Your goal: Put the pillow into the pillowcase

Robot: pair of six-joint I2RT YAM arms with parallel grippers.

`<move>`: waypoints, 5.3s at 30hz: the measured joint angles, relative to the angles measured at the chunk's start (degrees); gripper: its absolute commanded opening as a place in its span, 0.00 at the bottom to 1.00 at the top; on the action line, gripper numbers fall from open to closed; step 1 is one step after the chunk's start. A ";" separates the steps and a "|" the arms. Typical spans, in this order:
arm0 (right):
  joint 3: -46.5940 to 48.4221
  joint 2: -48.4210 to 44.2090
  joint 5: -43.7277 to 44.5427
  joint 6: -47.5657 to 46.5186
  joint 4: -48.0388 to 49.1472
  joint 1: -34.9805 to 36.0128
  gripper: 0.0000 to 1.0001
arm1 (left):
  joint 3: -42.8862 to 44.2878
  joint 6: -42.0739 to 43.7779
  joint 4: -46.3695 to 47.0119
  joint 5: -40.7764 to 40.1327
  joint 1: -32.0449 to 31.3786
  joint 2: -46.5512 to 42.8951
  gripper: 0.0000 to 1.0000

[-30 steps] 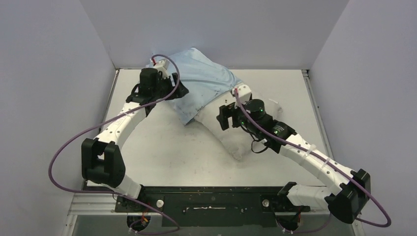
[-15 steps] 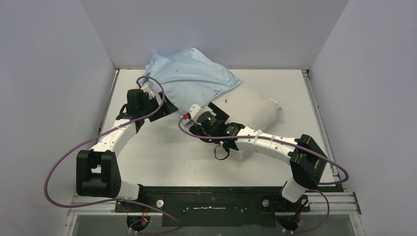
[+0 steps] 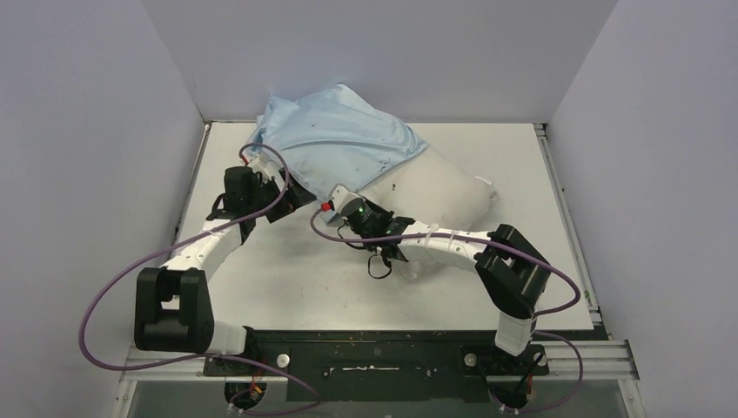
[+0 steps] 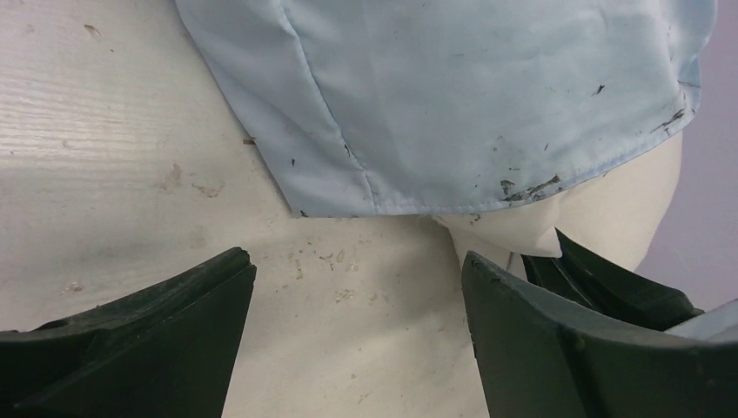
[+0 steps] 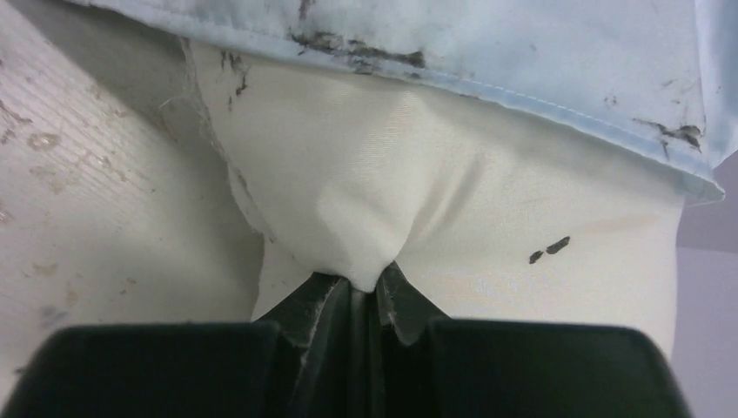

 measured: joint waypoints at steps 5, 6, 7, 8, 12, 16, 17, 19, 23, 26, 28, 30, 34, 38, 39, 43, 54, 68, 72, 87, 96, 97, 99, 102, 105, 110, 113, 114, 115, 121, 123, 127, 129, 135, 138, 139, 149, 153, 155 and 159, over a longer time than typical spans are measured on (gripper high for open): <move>1.81 -0.04 -4.63 4.28 -0.46 -0.37 0.00 | -2.40 -4.81 5.81 1.05 -0.39 3.04 0.81; 2.25 -0.11 -5.92 5.42 -0.55 -0.39 0.00 | -2.71 -5.60 6.95 1.03 -0.55 3.85 0.81; 2.64 -0.20 -7.08 6.43 -0.61 -0.42 0.00 | -2.91 -5.99 7.85 1.01 -0.70 4.55 0.81; 3.15 -0.37 -8.33 7.52 -0.83 -0.42 0.00 | -3.04 -6.56 9.05 1.03 -0.94 5.49 0.82; 5.09 -1.36 -12.22 11.10 -1.40 -0.39 0.00 | -3.91 -9.14 16.00 1.68 -1.81 9.73 0.87; 6.60 -2.23 -14.93 14.01 -1.42 -0.39 0.00 | -6.23 -11.80 22.18 1.95 -2.45 13.20 0.86; 6.78 -2.27 -15.30 14.47 -1.46 -0.39 0.00 | -6.27 -12.11 23.02 1.97 -2.56 14.25 0.84; 7.02 -2.29 -15.89 15.47 -1.55 -0.44 0.00 | -6.27 -12.55 24.46 1.97 -2.69 15.93 0.77; 7.06 -2.29 -16.83 17.03 -1.68 -0.74 0.00 | -6.56 -14.27 27.50 1.95 -2.75 17.00 0.37; 7.06 -2.29 -17.79 18.43 -1.66 -1.14 0.00 | -6.62 -15.04 29.81 1.95 -2.80 17.00 0.00; 7.06 -2.29 -18.51 19.50 -1.62 -1.38 0.00 | -6.62 -14.29 30.34 1.44 -2.80 16.94 0.00; 7.06 -2.38 -19.56 20.92 -1.51 -1.99 0.00 | -6.62 -12.98 29.31 0.92 -2.80 16.52 0.00; 7.02 -2.80 -21.97 24.22 -0.96 -3.41 0.00 | -6.62 -9.94 24.39 -0.70 -2.84 13.25 0.00; 6.82 -3.21 -23.89 28.11 1.09 -5.27 0.00 | -6.25 -7.89 19.87 -1.79 -3.89 7.74 0.00; 6.80 -3.26 -24.20 28.92 1.49 -5.62 0.00 | -5.92 -7.48 18.60 -2.01 -4.66 6.23 0.00; 6.71 -3.28 -25.05 32.52 3.91 -7.06 0.00 | -4.09 -5.77 14.69 -3.32 -8.87 -0.02 0.06; 6.38 -6.36 -27.30 37.83 4.63 -8.26 0.00 | -11.56 10.60 16.87 -18.71 -10.82 -7.34 0.54; 6.49 -6.88 -28.98 40.13 5.33 -8.31 0.00 | -11.23 23.17 28.87 -29.42 -12.59 4.68 0.63; 6.49 -6.88 -29.24 40.54 5.73 -8.31 0.00 | -10.75 23.34 34.88 -29.77 -12.87 7.74 0.64; 1.64 -7.37 -28.59 44.89 13.33 -8.31 0.00 | -10.95 23.15 34.86 -30.97 -18.36 -3.76 0.00; -0.17 -7.37 -22.95 49.64 21.68 -8.24 0.00 | -11.17 21.29 29.40 -31.47 -29.00 -17.25 0.00; -0.17 -7.37 -22.34 50.03 21.92 -8.24 0.00 | -11.17 21.00 28.59 -31.26 -29.00 -17.25 0.00; -0.17 -7.37 -21.03 50.66 22.36 -8.15 0.00 | -11.04 20.65 27.08 -30.62 -29.14 -17.25 0.00; -0.17 -7.37 -19.21 51.30 23.15 -8.20 0.00 | -10.82 20.17 24.98 -30.05 -29.83 -17.40 0.00; -0.17 -7.37 -18.21 51.87 23.71 -8.15 0.00 | -10.84 19.41 22.95 -30.05 -30.16 -18.56 0.00; -0.28 -7.34 -19.17 51.95 24.04 -7.80 0.03 | -12.00 16.26 20.85 -31.36 -30.16 -22.08 0.00; -0.33 -7.23 -21.44 51.82 23.80 -7.72 0.05 | -13.22 14.58 20.02 -32.76 -30.21 -23.28 0.00; -0.35 -7.23 -22.05 51.63 23.52 -7.69 0.07 | -13.53 13.94 19.61 -32.96 -30.25 -23.45 0.00; -0.46 -7.23 -22.58 51.47 23.28 -7.69 0.11 | -13.92 13.33 19.30 -33.00 -30.29 -23.54 0.00; -1.68 -7.43 -27.63 49.55 20.24 -7.72 0.43 | -15.58 9.05 14.95 -32.35 -30.71 -23.61 0.20; -2.36 -8.17 -29.24 48.83 18.34 -7.72 0.57 | -15.58 7.98 12.33 -32.20 -30.95 -24.02 0.29; -5.22 -12.74 -32.09 48.19 13.42 -7.96 0.80 | -13.81 8.02 6.12 -32.13 -31.41 -25.18 0.41; -7.19 -16.57 -32.59 47.89 11.17 -8.66 0.85 | -11.21 9.16 3.08 -32.65 -31.63 -25.18 0.46; -12.83 -28.48 -31.69 48.61 7.89 -14.03 1.00 | -2.99 15.15 -0.33 -34.40 -31.91 -23.02 0.56; -14.64 -32.35 -31.47 49.33 7.30 -17.77 1.00 | 0.66 18.71 -0.57 -35.26 -32.72 -19.26 0.64; -15.39 -33.35 -31.50 49.59 7.32 -19.15 1.00 | 1.66 20.00 -0.63 -35.60 -33.18 -17.84 0.66; -23.82 -40.57 -33.97 52.11 4.39 -30.97 1.00 | 11.47 30.99 -0.42 -42.58 -39.63 -0.55 0.78; -26.05 -43.36 -35.30 52.57 3.26 -34.03 1.00 | 15.45 33.53 -0.09 -45.48 -39.65 7.50 0.80; -26.71 -44.35 -35.41 53.37 2.58 -35.28 1.00 | 17.18 34.21 0.00 -46.18 -39.65 11.13 0.71; -27.78 -46.14 -35.69 54.51 1.99 -37.66 1.00 | 20.46 35.76 1.03 -49.35 -39.85 17.64 0.04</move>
